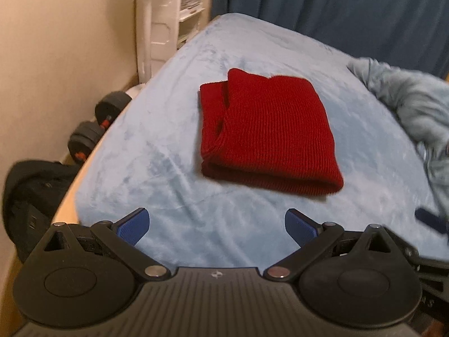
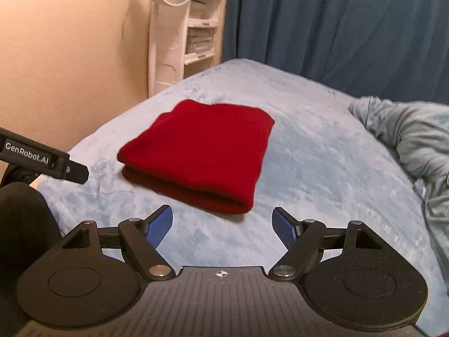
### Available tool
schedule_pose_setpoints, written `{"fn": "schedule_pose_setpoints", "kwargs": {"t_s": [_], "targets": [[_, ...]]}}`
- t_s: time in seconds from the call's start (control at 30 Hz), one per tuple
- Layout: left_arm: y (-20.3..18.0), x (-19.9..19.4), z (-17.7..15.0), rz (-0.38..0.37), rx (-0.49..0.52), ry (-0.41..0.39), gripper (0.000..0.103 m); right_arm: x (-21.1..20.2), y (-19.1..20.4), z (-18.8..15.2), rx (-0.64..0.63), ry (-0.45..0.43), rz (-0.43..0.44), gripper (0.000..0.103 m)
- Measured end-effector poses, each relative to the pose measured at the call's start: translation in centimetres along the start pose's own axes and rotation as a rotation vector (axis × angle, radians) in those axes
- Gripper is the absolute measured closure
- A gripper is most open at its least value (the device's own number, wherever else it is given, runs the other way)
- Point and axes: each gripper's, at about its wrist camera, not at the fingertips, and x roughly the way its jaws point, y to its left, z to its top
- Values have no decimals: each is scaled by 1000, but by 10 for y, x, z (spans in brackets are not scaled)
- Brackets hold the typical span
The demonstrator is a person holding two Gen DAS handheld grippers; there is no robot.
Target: Fold small clothes
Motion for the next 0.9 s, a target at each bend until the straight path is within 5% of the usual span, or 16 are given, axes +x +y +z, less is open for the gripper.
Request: {"fn": "schedule_pose_setpoints", "kwargs": {"t_s": [0.2, 0.37, 0.53, 0.7, 0.9], "targets": [[-6, 47, 25, -111, -231, 48, 0, 40, -70, 31, 250, 100, 80, 23], [-5, 102, 45, -41, -408, 95, 0, 107, -135, 79, 505, 141, 187, 20], [10, 141, 55, 4, -546, 145, 0, 212, -178, 138, 618, 175, 232, 18], [39, 157, 44, 77, -701, 143, 0, 318, -192, 175, 691, 186, 187, 18], [41, 171, 45, 52, -694, 139, 0, 431, -171, 188, 678, 398, 222, 16]]}}
